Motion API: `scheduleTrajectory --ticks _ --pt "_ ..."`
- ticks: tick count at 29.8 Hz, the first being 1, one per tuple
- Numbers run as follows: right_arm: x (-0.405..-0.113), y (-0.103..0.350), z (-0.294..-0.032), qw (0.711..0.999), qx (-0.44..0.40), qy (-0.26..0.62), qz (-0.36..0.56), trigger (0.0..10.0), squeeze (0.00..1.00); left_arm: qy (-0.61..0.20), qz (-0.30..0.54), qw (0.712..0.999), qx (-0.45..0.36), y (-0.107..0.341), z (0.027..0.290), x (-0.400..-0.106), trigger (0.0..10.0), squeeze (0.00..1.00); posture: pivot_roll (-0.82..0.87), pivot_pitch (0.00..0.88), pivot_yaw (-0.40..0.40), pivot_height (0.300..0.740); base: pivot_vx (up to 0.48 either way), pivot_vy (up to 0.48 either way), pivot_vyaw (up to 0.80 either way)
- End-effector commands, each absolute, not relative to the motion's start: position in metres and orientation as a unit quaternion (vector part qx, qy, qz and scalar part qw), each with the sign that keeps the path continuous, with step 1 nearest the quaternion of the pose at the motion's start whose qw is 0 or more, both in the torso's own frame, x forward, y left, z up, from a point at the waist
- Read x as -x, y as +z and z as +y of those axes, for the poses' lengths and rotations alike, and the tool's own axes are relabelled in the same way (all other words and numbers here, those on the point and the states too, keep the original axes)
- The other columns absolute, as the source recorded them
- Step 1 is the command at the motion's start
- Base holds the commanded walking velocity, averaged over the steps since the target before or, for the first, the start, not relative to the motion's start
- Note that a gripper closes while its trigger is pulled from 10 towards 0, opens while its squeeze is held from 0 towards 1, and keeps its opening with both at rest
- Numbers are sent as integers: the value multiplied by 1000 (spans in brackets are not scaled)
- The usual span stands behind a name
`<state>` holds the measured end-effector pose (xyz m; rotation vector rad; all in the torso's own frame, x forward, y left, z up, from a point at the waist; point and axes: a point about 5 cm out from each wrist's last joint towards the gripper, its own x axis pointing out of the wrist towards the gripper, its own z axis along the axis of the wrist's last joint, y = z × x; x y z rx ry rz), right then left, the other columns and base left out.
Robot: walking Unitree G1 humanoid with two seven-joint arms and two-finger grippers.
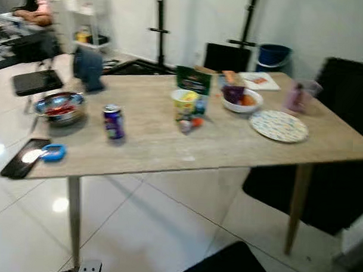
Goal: Restocking fridge
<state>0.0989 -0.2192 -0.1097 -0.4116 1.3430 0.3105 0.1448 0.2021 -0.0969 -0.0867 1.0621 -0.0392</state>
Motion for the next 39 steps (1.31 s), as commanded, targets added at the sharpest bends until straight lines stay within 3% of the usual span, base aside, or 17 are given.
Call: scheduleTrajectory --ticks 1,7,15,39 --pt "-114 -107 -210 774 182 145 588 10000 0 -20 526 850 32 -102 203 -131 10000 0 -51 0 44 740 0 0 0" --pt "-107 -109 -209 769 181 152 594 10000 0 -30 524 851 29 -102 202 -131 10000 0 -34 0 32 740 0 0 0" --pt "-110 -109 -207 769 185 160 591 10000 0 -32 520 853 24 -101 201 -134 10000 0 -23 0 27 740 0 -447 0" --pt "-106 -110 -205 768 181 158 594 10000 0 -15 518 855 20 -100 203 -136 10000 0 -31 0 27 740 0 0 0"
